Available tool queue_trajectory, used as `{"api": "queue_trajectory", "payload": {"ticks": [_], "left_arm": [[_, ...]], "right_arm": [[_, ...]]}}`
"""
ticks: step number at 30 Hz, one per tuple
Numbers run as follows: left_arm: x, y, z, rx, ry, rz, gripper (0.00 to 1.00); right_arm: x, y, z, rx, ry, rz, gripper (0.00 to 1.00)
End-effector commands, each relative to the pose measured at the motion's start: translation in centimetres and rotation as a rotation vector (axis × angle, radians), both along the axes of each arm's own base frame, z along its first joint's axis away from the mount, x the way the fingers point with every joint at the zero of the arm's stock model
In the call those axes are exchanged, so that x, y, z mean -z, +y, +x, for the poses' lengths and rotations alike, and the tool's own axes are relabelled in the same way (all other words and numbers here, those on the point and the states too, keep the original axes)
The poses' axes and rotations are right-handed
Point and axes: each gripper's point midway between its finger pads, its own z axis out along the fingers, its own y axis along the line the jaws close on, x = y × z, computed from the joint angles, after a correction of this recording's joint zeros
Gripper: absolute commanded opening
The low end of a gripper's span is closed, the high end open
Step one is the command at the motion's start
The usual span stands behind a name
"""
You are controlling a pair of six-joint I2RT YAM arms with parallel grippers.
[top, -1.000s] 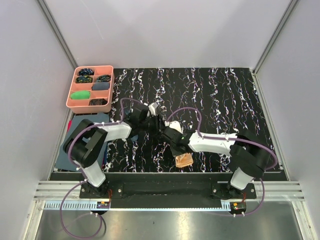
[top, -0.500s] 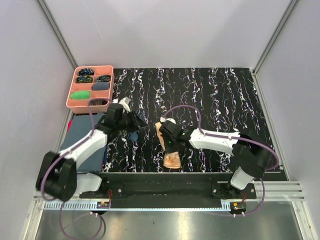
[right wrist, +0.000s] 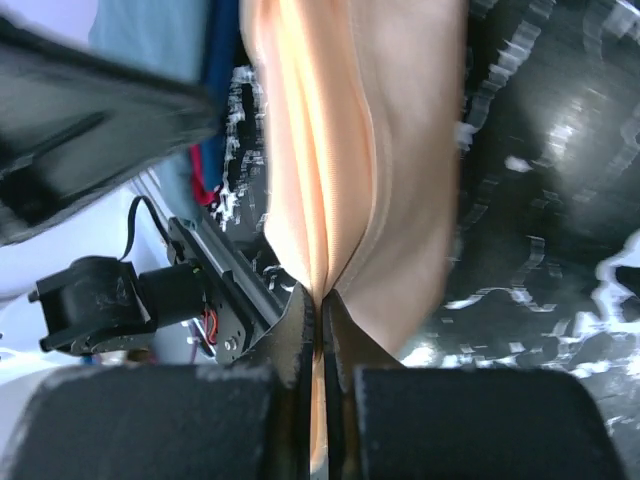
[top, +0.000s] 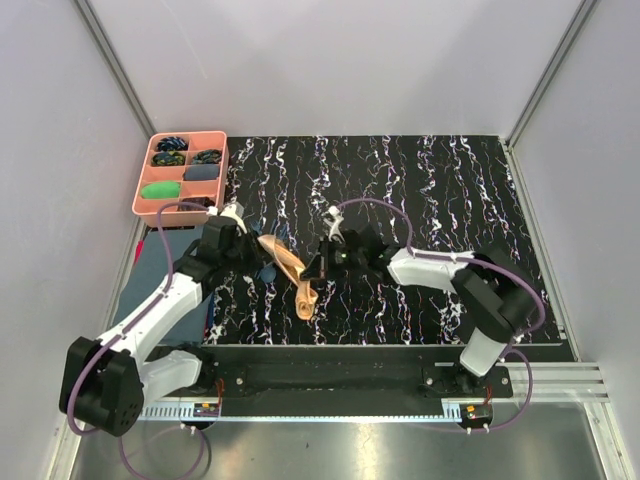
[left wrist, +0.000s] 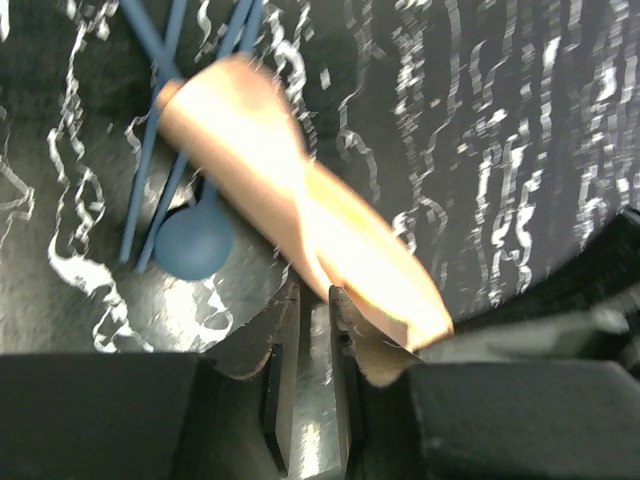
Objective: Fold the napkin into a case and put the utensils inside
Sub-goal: Turn over the smaller rectangle folded napkin at the center of the board.
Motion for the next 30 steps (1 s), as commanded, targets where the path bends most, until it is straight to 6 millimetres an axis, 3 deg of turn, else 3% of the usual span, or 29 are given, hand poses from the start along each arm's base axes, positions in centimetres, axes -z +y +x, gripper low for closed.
{"api": "queue_trajectory", "payload": {"ticks": [1, 9, 15, 17, 21, 23, 24, 26, 27, 28, 30], "left_arm": [[0.9, 0.5, 0.5, -0.013, 0.006, 0.037, 0.19], [1.4, -0.3, 0.8, 0.004, 0.018, 0.024, 0.19], [1.6, -5.0, 2.8, 0.100, 0.011, -0.014, 0.19], [2.7, -6.2, 3.6, 0.114, 0.032, -0.020, 0.18], [2.6, -8.2, 5.0, 0.129, 0.030, -0.043, 0.16], [2.2, -8.6, 4.9, 0.130, 0.019, -0.043, 0.16], [2.1, -8.6, 4.9, 0.131, 0.016, -0.046, 0.17], [1.5, -8.8, 4.7, 0.137, 0.004, -0.055, 0.17], [1.3, -9.0, 4.6, 0.143, 0.005, -0.065, 0.18], [1.1, -9.7, 4.4, 0.171, 0.007, -0.089, 0.18], [1.1, -10.7, 4.6, 0.200, 0.017, -0.119, 0.18]], "right_arm": [[-0.2, 0.3, -0.4, -0.037, 0.095, 0.227, 0.00], [2.8, -3.5, -0.7, 0.053, 0.141, 0.168, 0.00], [5.0, -5.9, -1.9, 0.103, 0.186, 0.128, 0.00], [5.3, -6.6, -1.7, 0.126, 0.192, 0.124, 0.02], [5.4, -8.2, -1.6, 0.137, 0.176, 0.094, 0.22], [6.5, -9.8, -2.0, 0.154, 0.207, 0.005, 0.34], [5.7, -10.1, -1.1, 0.144, 0.131, -0.032, 0.37], [6.5, -11.9, -2.1, 0.141, 0.155, -0.166, 0.48], [5.3, -12.4, -1.0, 0.151, 0.075, -0.190, 0.52], [5.9, -13.5, -2.0, 0.148, 0.113, -0.263, 0.55], [4.3, -13.7, -1.4, 0.133, 0.063, -0.288, 0.59]]}}
